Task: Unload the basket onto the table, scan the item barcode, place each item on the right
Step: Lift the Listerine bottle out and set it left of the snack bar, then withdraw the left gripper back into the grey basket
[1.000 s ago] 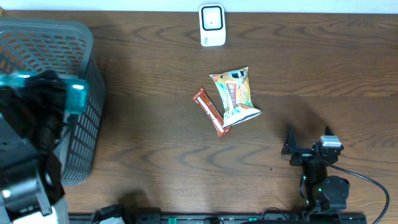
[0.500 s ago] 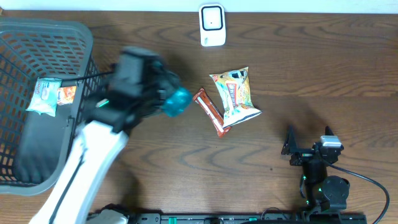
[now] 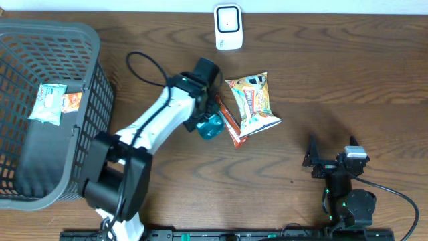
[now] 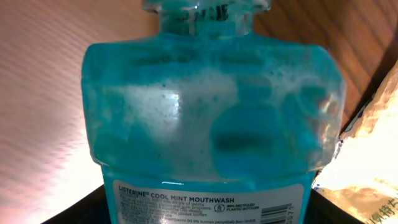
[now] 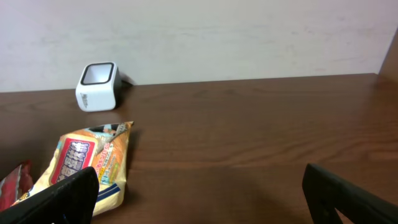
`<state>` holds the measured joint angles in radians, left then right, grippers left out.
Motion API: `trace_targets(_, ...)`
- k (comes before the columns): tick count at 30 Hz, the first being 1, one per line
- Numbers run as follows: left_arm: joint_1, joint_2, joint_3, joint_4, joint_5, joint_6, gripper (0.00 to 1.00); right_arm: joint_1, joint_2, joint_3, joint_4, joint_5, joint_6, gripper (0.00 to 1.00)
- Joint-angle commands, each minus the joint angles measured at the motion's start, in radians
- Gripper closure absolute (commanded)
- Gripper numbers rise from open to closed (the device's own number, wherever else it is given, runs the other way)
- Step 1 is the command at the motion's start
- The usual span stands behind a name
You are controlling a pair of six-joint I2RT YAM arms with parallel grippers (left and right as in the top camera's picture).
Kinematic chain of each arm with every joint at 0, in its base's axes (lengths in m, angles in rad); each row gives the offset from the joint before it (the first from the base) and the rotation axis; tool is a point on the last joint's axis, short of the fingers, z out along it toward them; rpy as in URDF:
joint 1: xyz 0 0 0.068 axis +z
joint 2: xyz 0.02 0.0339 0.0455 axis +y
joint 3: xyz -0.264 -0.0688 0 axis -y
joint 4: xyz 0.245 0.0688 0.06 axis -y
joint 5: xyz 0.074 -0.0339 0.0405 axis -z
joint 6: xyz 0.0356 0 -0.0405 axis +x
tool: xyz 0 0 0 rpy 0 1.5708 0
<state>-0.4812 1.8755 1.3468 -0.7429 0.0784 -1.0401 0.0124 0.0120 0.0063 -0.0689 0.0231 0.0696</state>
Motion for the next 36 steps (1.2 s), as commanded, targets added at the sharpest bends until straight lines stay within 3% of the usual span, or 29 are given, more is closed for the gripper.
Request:
trace_targets(1,-0.032,0.022,0.009,0.032,-0.039,-0.012,0.42,-0.009,-0.005,-0.001,-0.003,0.009,-0.011,0.01)
trace_targets(2,-0.037,0.032,0.009,0.031,-0.054,-0.012,0.42,-0.009,-0.005,-0.001,-0.003,0.009,-0.011,0.01)
trace_targets(9,-0.037,0.035,0.009,0.019,-0.064,-0.011,0.14,-0.009,-0.005,-0.001,-0.003,0.009,-0.011,0.01)
trace_targets(12,-0.037,0.021,0.010,0.004,-0.064,0.001,0.09,-0.009,-0.005,-0.001,-0.003,0.008,-0.011,0.01)
trace_targets(13,-0.037,0.013,0.013,-0.003,-0.064,0.014,0.00,-0.009,-0.005,-0.001,-0.003,0.008,-0.011,0.01)
trace_targets(21,-0.002,-0.204,0.056,-0.122,-0.064,0.148,0.02,-0.009,-0.005,-0.001,-0.003,0.009,-0.011,0.01)
trace_targets(30,0.133,-0.666,0.056,-0.191,-0.070,0.262,0.02,-0.009,-0.005,-0.001,-0.003,0.009,-0.011,0.01)
trace_targets(36,0.224,-0.843,0.056,-0.191,-0.224,0.285,0.02,-0.009,-0.005,-0.001,-0.003,0.009,-0.011,0.01)
